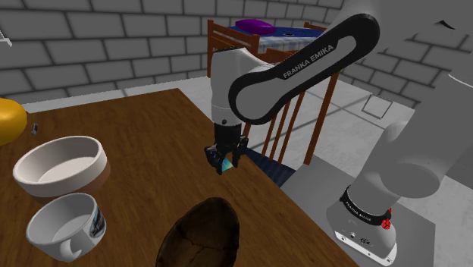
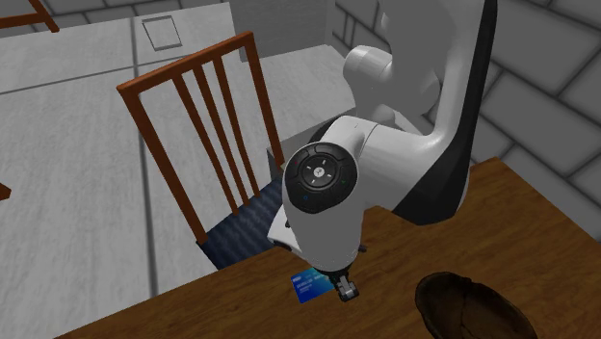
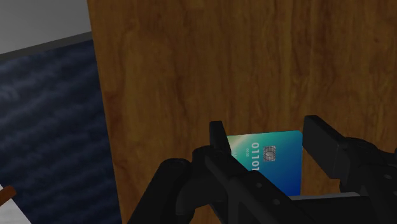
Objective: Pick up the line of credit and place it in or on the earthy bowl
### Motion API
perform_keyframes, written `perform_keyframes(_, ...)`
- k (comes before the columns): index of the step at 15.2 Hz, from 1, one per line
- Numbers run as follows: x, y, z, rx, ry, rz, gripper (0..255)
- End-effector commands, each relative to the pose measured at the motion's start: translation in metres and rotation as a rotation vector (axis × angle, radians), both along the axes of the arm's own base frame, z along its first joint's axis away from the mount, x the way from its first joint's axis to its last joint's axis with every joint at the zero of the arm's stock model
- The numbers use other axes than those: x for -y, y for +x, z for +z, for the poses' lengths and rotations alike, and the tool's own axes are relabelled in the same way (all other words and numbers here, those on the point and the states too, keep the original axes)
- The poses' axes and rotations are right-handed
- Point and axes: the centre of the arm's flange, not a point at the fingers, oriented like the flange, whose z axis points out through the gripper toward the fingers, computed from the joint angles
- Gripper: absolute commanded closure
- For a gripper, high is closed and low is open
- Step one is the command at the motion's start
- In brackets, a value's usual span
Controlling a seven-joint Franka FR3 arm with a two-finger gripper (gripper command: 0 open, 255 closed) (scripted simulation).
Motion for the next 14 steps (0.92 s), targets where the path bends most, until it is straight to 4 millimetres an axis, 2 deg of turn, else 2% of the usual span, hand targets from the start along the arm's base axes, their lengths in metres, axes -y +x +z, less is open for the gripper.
perform_keyframes(1,-0.001,-0.001,-0.002,-0.003,0.0,0.002,255)
perform_keyframes(6,-0.001,-0.001,-0.002,-0.003,0.0,0.002,255)
perform_keyframes(14,-0.001,-0.001,0.04,-0.003,0.0,0.002,255)
